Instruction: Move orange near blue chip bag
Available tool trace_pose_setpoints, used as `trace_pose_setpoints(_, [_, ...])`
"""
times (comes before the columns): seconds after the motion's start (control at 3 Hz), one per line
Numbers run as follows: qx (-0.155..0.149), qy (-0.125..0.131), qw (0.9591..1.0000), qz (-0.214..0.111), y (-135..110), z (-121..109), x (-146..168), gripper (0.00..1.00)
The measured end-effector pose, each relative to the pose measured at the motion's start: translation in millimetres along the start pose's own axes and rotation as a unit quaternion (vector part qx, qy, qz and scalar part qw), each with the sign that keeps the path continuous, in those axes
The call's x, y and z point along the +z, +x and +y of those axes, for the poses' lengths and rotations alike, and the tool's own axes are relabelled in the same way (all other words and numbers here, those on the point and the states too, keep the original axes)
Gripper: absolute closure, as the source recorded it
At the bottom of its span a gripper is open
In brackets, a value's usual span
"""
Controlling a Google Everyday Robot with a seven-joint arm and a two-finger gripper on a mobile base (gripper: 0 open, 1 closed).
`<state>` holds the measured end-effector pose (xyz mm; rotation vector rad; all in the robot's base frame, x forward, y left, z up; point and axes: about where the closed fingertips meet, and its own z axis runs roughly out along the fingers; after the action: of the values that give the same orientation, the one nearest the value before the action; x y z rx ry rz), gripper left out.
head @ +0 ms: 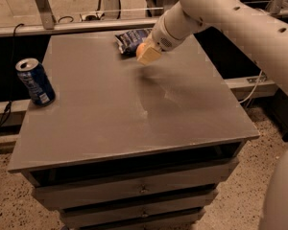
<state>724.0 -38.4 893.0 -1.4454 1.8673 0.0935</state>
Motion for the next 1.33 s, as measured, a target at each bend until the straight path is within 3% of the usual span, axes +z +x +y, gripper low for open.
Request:
trace_pose_setpoints(0.33, [0.002,0.021,0.9998,-0.008,-0.4,-23.5,8.8,0.85])
trace_pose_setpoints(1.0, [-0.001,0.040,0.9989,-0.024,-1.4,-45.6,11.1,0.38])
trace_pose_setpoints(1.33, [-0.008,0.040,0.9987,-0.030,-6.6,-46.9,9.5,0.07])
